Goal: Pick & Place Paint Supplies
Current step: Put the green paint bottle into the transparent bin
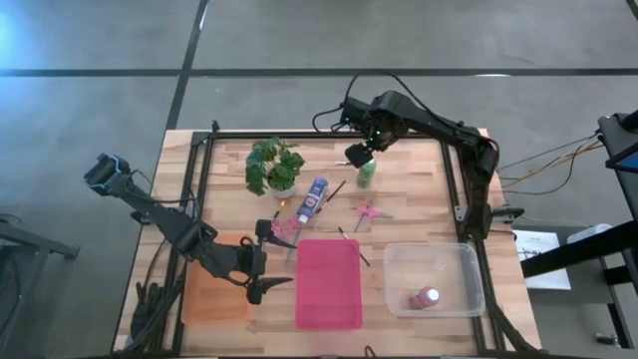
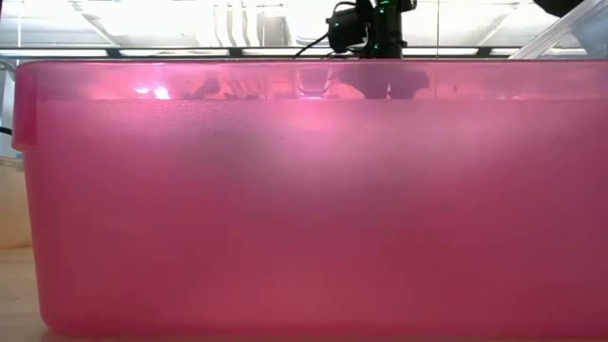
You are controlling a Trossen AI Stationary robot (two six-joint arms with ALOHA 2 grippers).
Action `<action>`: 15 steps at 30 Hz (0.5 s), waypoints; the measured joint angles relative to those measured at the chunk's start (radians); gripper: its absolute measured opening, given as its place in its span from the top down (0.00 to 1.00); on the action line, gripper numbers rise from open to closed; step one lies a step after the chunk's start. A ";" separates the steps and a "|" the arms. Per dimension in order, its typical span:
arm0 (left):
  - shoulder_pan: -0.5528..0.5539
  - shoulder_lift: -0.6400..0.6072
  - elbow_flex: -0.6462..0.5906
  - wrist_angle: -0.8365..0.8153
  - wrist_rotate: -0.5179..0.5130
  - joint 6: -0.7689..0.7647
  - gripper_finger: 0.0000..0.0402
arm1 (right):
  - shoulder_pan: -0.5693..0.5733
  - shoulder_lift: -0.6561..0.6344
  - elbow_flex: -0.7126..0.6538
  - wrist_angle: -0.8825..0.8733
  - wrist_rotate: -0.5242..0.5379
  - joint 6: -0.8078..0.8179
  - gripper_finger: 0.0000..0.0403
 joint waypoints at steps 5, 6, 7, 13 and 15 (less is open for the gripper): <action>0.000 0.000 0.000 0.000 0.000 0.000 0.10 | -0.012 -0.055 -0.092 0.083 -0.059 -0.011 0.37; 0.000 0.000 0.000 0.000 0.000 0.000 0.10 | -0.014 -0.061 -0.111 0.086 -0.060 -0.011 0.37; 0.000 0.000 0.000 0.000 0.000 0.000 0.10 | -0.015 -0.066 -0.130 0.088 -0.064 -0.011 0.37; 0.000 0.000 0.001 0.000 -0.001 0.001 0.10 | -0.016 -0.076 -0.193 0.152 -0.097 -0.031 0.37; 0.000 0.000 0.001 0.000 -0.001 0.001 0.10 | -0.015 -0.076 -0.195 0.167 -0.098 -0.035 0.37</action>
